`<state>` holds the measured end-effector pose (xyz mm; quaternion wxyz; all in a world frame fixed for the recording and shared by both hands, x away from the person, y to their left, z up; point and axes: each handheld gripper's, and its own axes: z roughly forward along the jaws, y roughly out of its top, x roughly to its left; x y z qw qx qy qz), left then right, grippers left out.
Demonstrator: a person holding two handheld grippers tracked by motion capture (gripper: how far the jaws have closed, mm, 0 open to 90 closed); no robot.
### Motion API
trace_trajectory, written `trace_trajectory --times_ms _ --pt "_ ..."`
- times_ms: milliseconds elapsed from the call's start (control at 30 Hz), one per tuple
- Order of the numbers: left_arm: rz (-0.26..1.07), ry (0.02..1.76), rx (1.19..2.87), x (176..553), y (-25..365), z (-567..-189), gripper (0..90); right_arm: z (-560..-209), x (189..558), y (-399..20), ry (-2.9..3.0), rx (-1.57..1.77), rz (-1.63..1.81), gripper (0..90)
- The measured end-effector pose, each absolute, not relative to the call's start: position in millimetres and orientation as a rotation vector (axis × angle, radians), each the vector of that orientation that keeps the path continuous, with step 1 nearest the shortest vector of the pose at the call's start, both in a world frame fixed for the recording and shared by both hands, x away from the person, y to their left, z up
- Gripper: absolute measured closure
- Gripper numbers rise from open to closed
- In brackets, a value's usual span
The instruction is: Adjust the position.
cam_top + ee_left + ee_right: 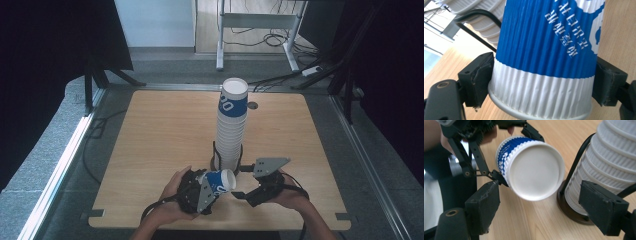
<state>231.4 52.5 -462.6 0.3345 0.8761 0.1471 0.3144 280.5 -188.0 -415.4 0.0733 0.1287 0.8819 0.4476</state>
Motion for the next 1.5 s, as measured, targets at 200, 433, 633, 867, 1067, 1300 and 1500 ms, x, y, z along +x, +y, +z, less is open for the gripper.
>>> trace_trajectory --times_ms 200,433,633,867,1067,1300,1500 --pt "0.832 0.361 2.300 230.0 48.9 -462.5 15.7 -404.5 280.9 -173.0 2.763 0.299 1.147 15.9" --pt "0.841 0.327 2.312 230.4 43.1 -461.3 15.7 -398.5 285.7 -155.3 2.850 0.193 0.911 14.2" --pt "0.855 0.292 2.340 228.4 39.0 -460.7 15.8 -398.1 289.3 -139.4 2.907 0.115 0.774 14.7" --pt "0.889 0.246 2.364 227.3 33.4 -462.1 15.7 -406.7 291.0 -122.7 2.968 0.041 0.641 20.0" --pt "0.897 0.229 2.372 226.4 32.1 -462.2 15.3 -412.8 290.0 -119.6 2.963 -0.017 0.593 26.9" --pt "0.848 0.300 2.297 225.9 38.9 -457.9 6.0 -409.1 285.7 -134.5 2.889 -0.008 0.724 27.4" --pt "0.790 0.367 2.220 226.3 53.1 -450.8 3.0 -406.8 286.7 -159.7 2.813 0.098 0.997 27.4"
